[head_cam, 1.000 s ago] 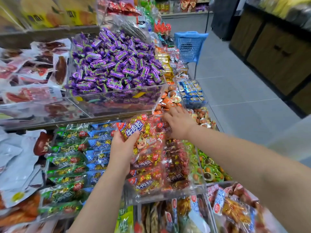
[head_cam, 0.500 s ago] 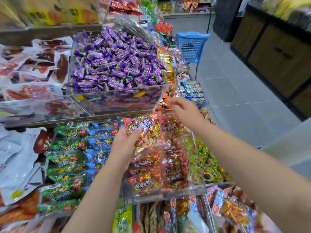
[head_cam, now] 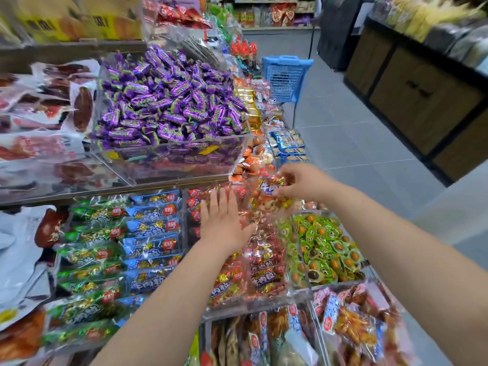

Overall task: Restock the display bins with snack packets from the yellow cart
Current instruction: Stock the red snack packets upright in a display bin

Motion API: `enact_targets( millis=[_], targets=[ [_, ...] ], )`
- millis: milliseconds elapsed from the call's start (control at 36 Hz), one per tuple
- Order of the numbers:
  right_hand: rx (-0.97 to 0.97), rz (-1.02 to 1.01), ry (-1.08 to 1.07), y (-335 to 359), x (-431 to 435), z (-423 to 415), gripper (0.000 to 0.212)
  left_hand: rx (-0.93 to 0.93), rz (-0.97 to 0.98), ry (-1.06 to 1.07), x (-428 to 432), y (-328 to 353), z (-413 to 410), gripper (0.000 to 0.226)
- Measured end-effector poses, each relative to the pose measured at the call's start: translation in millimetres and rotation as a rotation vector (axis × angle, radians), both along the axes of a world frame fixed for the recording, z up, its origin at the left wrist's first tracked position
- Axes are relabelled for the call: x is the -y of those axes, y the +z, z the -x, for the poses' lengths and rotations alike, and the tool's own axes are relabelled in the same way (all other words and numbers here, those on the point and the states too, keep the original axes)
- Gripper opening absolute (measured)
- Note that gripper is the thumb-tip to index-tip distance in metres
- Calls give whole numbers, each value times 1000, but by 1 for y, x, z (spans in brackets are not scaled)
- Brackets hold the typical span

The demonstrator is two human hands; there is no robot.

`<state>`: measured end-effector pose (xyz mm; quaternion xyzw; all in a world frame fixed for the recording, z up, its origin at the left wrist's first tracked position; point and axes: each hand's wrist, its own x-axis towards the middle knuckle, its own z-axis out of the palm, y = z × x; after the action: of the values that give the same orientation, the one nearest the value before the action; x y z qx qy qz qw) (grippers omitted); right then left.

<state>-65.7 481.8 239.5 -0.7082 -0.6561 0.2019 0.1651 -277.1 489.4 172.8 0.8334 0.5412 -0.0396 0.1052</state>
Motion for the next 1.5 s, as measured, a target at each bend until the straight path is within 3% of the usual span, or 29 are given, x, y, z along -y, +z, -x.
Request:
enact_targets(
  millis=[83,194,306,389,444,528,750,917,1000,1083,1167,1250,1389,1500],
  targets=[
    [45,13,102,-14,-7,19,47,-71,9,36,-3,-6,5,84],
    [423,84,309,-36,-22,42,46,-86,3,20,-4,-10,12,80],
    [614,50,309,-51,-24,49,44,-102,-4,28,-4,-13,14,79],
    [608,-86,325,-67,-12,45,55,-102,-31,35,-6,-16,11,85],
    [563,-57,340,-77,-3,42,76,-94,-33,38,-10,-16,9,90],
    [690,12,392,-87,2,43,103,-85,0,27,-15,-15,7,92],
    [810,-52,337,-95,-20,49,76,-110,11,5,-17,-21,13,90],
    [840,23,259,-101,-23,53,73,-117,10,-12,-20,-26,17,91],
    [827,92,243,-97,-20,59,88,-96,12,-7,-20,-23,16,92],
    [733,121,257,-86,-16,60,105,-47,35,7,-19,-16,14,94],
    [572,50,243,-72,-3,58,102,30,21,18,-15,-8,15,92],
    [370,-74,190,-62,20,54,85,186,-5,33,-3,5,16,78],
    [-107,-99,-61,-55,75,53,32,586,-7,120,43,29,12,33],
    [-475,-44,-309,-65,134,61,20,749,67,108,91,41,5,11]
  ],
)
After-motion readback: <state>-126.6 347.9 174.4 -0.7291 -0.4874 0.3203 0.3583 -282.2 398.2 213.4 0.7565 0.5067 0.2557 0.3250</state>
